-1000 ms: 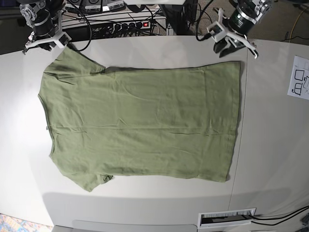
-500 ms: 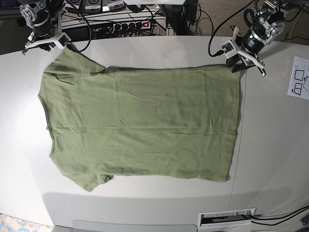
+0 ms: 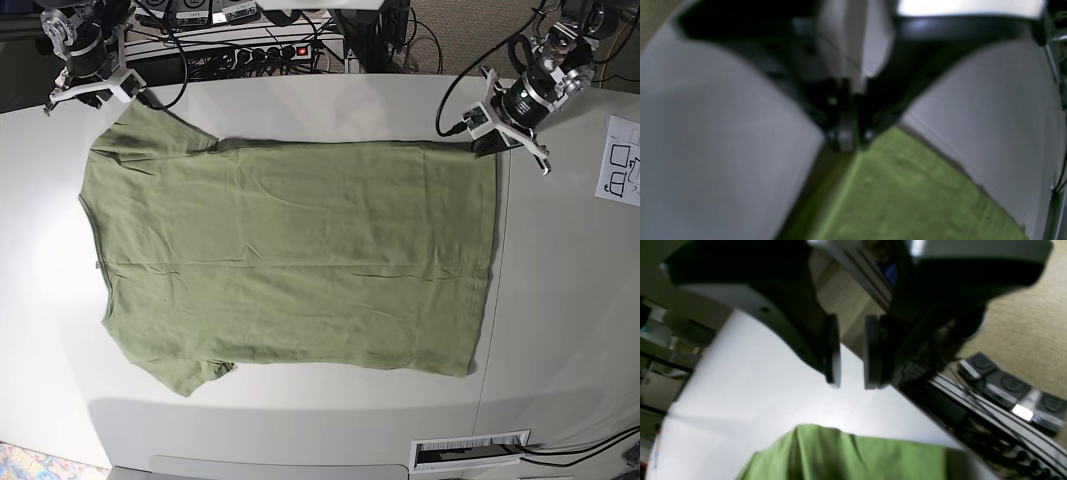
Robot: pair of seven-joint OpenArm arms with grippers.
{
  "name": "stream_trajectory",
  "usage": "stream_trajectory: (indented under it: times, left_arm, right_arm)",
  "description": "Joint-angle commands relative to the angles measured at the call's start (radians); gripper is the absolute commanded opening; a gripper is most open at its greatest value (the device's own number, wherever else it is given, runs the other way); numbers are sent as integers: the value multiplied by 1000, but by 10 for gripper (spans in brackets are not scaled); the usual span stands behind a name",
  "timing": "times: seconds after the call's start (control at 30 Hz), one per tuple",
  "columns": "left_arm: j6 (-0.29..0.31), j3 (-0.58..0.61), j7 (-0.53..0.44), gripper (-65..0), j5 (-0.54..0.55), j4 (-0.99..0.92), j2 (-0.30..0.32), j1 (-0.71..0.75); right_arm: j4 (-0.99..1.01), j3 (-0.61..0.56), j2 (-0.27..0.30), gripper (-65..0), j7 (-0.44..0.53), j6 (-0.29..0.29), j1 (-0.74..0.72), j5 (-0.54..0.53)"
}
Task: Fold the T-shirt properly
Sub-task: 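Grasp the green shirt's side edge with both grippers and pull it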
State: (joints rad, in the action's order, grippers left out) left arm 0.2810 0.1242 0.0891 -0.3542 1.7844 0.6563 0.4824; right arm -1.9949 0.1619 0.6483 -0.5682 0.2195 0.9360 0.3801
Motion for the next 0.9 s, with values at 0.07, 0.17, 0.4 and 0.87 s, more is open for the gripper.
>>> stream_trajectory:
  times: [0.07,0.17,0.4,0.87]
  left_arm:
    - [13,-2,53,-650,-7,10,15,13]
    - [12,-2,74,-650,-13,52,27,48]
    - [5,-2,77,-650,-34,110,39,89]
    - [5,-2,75,-650,-34,110,39,88]
  right_arm:
    - [-26,10,14,-519,-11,-14,-6,69]
    - [-32,10,14,-519,-23,-15,-26,92]
    - [-32,10,14,-396,-18,64,-92,-20]
    - [-32,9,69,-395,17,271,-114,-138]
